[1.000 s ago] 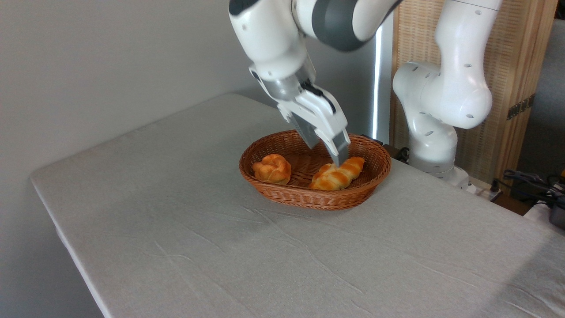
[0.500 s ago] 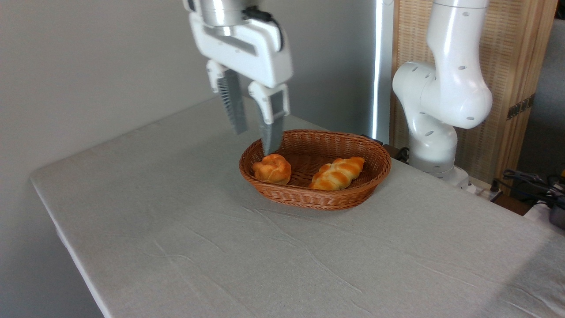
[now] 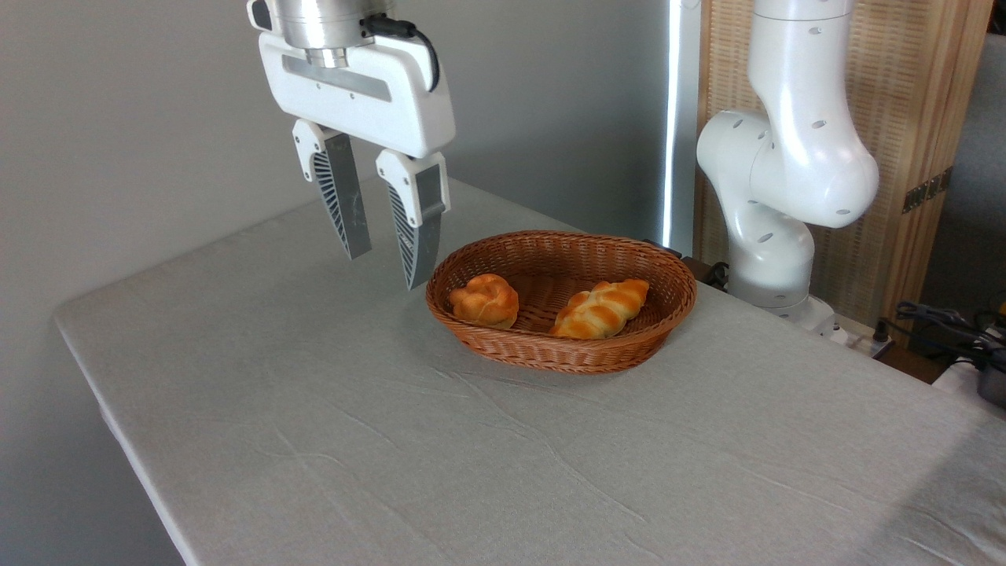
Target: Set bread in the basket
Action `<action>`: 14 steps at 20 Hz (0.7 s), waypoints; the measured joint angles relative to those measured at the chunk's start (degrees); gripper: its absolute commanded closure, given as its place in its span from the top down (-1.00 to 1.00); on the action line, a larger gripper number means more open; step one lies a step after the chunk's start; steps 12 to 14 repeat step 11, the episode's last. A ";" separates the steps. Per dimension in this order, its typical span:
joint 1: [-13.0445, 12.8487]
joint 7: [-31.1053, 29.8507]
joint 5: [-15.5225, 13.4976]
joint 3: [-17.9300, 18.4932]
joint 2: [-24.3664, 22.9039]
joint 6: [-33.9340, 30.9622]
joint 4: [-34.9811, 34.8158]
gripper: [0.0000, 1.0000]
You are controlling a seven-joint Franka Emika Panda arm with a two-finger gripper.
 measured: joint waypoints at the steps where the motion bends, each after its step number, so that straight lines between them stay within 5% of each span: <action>1: 0.15 -0.01 0.87 -0.92 0.23 -0.02 0.00 1.00; 14: 1.90 5.27 1.91 -1.89 0.51 -0.67 0.33 1.00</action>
